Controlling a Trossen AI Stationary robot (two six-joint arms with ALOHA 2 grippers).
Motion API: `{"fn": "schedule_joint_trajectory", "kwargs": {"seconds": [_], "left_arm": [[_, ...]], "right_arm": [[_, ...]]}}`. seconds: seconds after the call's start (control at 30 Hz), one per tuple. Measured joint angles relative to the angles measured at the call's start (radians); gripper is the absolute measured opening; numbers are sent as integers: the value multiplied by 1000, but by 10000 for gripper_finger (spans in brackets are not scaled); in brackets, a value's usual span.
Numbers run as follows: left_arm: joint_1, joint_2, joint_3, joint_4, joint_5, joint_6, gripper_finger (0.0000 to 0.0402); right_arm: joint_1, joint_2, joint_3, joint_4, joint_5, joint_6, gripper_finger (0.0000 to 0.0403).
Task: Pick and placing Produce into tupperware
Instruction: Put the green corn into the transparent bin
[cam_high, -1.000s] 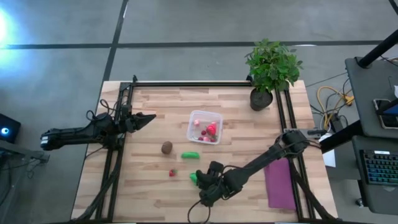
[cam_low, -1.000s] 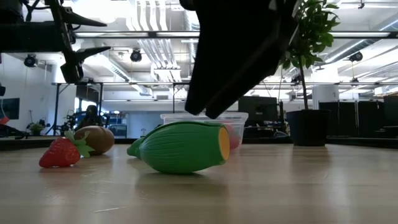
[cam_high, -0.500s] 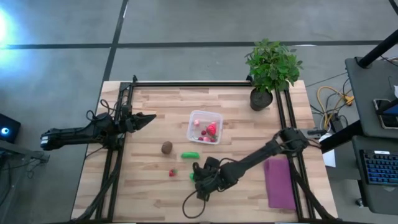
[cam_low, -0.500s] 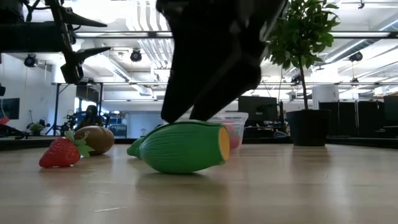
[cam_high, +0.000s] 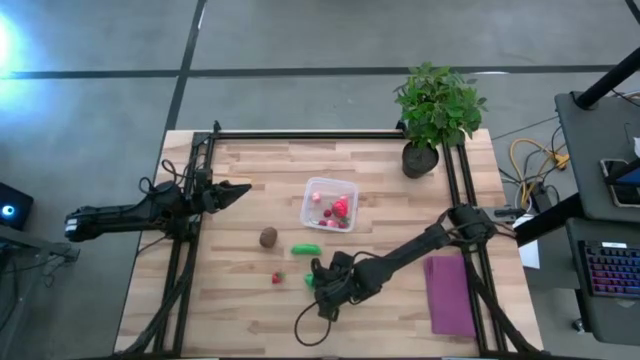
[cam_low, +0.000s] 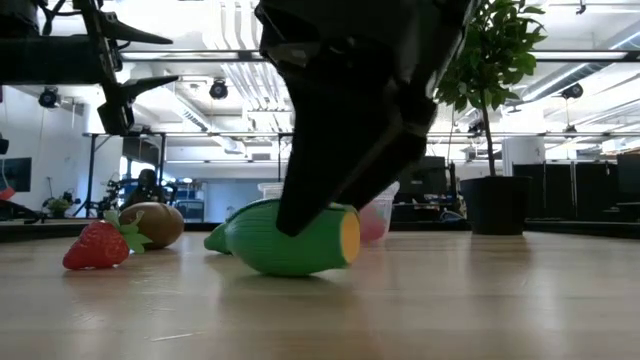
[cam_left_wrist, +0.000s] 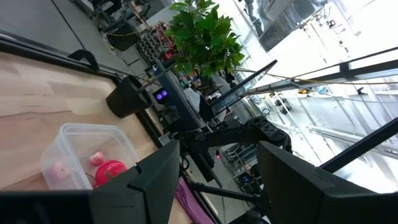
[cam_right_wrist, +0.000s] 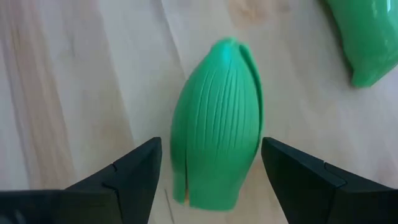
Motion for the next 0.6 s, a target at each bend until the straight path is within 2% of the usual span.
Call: {"fn": "schedule_joint_trajectory", "kwargs": {"seconds": [0.6], "left_arm": [[0,0,0,0,0,0,201]], "right_arm": [[-51,0,-51,85,-7,4,264]]}}
